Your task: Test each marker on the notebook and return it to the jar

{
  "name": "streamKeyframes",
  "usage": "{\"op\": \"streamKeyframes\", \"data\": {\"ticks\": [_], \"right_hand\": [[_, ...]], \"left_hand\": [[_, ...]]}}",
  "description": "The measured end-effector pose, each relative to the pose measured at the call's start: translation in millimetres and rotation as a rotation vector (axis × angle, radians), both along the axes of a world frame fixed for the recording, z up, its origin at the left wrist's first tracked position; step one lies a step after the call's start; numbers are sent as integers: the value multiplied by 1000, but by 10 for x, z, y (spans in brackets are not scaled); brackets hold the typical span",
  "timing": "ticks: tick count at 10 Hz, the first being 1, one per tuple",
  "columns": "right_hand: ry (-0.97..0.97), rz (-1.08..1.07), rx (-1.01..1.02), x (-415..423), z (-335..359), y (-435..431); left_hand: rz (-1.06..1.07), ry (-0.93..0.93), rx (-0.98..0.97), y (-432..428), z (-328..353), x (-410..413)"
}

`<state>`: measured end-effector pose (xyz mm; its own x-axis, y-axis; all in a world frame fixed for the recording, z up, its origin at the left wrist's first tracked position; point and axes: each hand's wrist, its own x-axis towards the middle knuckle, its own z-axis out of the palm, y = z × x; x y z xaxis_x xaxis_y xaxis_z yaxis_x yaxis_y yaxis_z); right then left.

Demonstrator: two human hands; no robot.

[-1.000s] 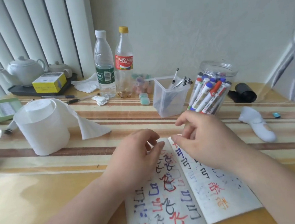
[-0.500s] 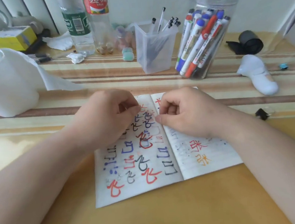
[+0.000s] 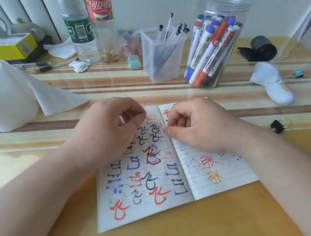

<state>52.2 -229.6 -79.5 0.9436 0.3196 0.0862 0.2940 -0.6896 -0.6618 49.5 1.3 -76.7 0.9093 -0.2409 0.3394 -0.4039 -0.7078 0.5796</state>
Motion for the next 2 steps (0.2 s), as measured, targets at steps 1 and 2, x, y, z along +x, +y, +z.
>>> {"op": "streamKeyframes", "data": {"ticks": [1,2], "right_hand": [[-3,-8,32,8,11,4],[37,-47,73,-58,89,73]], "left_hand": [[-7,-47,-15,-6,33,-23],[-14,-43,-94,-43,116,-131]]}}
